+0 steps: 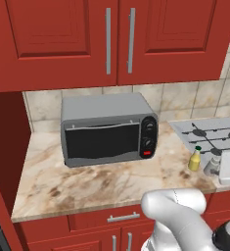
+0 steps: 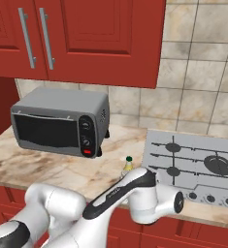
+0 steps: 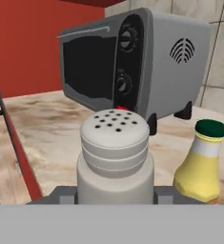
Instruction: Take 2 condiments from the cabinet and move them on the counter near the stove.Make sure the condiments are lined up with each other, next to each other.
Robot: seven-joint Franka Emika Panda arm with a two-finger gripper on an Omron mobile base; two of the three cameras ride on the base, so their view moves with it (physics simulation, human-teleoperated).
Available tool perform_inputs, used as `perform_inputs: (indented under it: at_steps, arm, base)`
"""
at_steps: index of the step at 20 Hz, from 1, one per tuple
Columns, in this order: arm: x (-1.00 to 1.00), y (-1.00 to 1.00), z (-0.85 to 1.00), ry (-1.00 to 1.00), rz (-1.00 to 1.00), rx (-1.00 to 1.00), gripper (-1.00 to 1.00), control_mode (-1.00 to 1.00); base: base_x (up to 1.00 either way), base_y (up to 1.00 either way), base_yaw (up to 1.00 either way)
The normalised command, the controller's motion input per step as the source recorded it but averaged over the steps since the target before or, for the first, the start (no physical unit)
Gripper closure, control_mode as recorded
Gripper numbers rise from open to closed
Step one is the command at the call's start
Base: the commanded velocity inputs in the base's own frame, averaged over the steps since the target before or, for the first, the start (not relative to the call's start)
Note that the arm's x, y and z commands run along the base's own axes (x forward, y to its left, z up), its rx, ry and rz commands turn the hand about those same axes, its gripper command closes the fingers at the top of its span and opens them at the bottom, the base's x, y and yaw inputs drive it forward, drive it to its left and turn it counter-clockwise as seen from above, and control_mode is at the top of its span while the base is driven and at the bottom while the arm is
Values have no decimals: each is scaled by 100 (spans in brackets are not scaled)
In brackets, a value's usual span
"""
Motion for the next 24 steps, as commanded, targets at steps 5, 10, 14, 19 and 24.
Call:
perform_inputs:
  at_steps: [5,10,14,19,24]
  arm:
    - [23,-18,-10,0,2,2,100,-100]
    - [23,-4,-17,0,1,0,100,-100]
    - [16,0,-21,1,0,0,100,-100]
    - [15,0,-22,2,0,0,100,-100]
    - [15,0,-18,3,0,0,100,-100]
  base:
    - [0,0,0]
    - [0,0,0]
    - [0,0,0]
    - [0,0,0]
    - [0,0,0]
